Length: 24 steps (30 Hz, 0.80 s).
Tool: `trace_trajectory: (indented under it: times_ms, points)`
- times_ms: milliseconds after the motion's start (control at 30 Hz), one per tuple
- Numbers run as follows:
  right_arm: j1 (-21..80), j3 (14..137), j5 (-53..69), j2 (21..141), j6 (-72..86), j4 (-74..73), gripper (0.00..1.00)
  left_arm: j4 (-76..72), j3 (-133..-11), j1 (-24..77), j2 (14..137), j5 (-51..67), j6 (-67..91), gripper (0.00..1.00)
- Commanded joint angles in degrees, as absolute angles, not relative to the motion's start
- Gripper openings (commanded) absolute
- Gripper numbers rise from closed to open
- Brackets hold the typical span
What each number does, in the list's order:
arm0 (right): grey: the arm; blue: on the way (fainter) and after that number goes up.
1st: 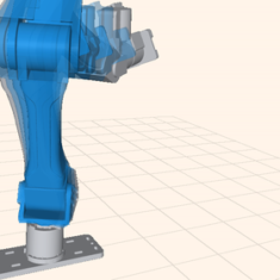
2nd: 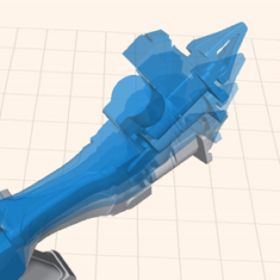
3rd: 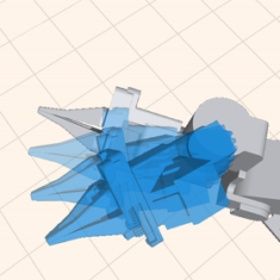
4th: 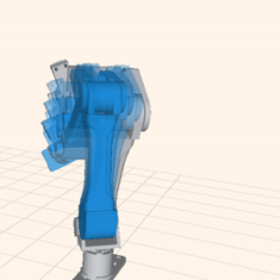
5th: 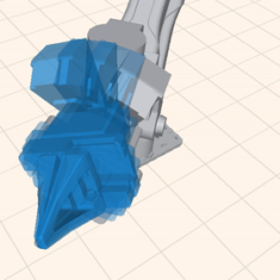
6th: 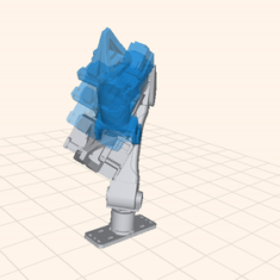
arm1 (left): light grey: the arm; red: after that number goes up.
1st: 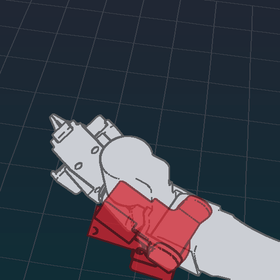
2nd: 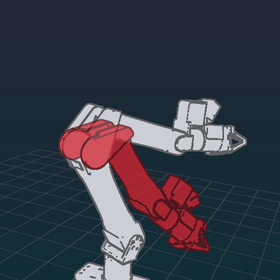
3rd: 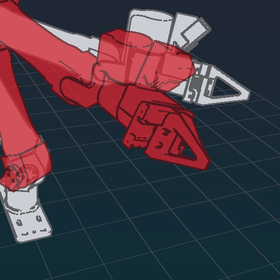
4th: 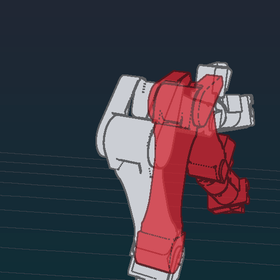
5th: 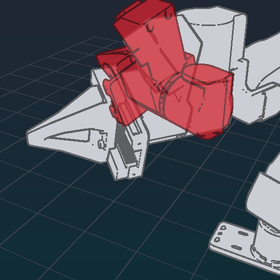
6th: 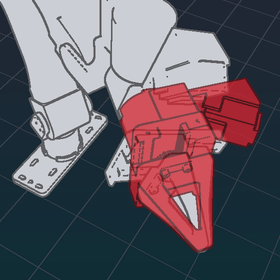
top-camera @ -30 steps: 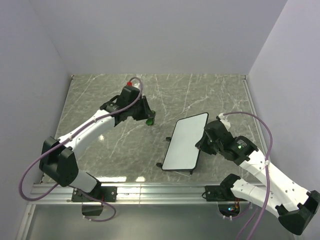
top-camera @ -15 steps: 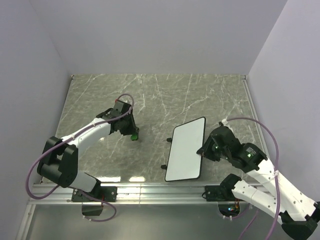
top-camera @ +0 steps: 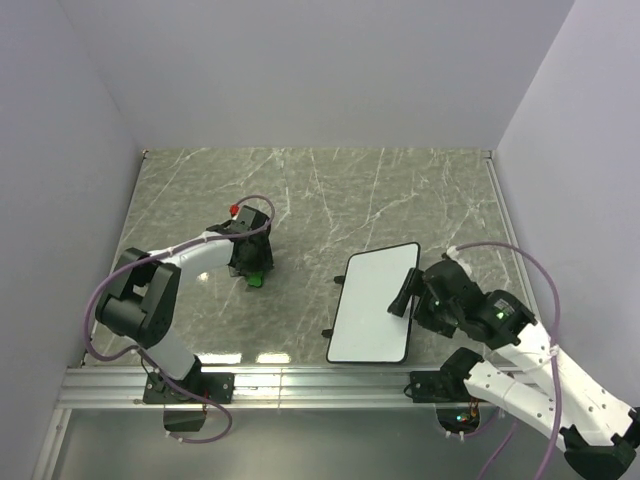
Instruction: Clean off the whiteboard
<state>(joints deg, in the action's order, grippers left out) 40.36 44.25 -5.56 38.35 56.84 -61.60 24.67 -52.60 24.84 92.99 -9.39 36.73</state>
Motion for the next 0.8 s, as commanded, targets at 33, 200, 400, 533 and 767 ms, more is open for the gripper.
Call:
trace_trajectory:
  times_ms: [33, 200, 400, 533, 767]
  points:
    - [40.6, 55.7, -12.6, 39.2, 53.4, -65.1, 1.00, 25.1, -53.2, 25.0, 92.5, -12.1, 35.7, 0.75]
    - [40.6, 65.7, -16.3, 39.5, 46.3, -60.7, 1.00, 29.5, -54.6, 25.0, 84.3, -14.9, 37.5, 0.99]
    - [40.5, 73.4, -22.2, 44.2, 37.4, -55.5, 1.00, 36.7, -63.6, 23.1, 74.3, -11.9, 33.1, 0.99]
    - [40.6, 79.1, -22.4, 47.4, 33.0, -53.2, 1.00, 38.8, -70.5, 17.8, 66.9, -8.5, 30.1, 0.99]
    - [40.5, 82.1, -17.1, 47.5, 30.0, -49.4, 1.00, 43.8, -76.7, 16.3, 61.6, -11.7, 27.1, 1.00]
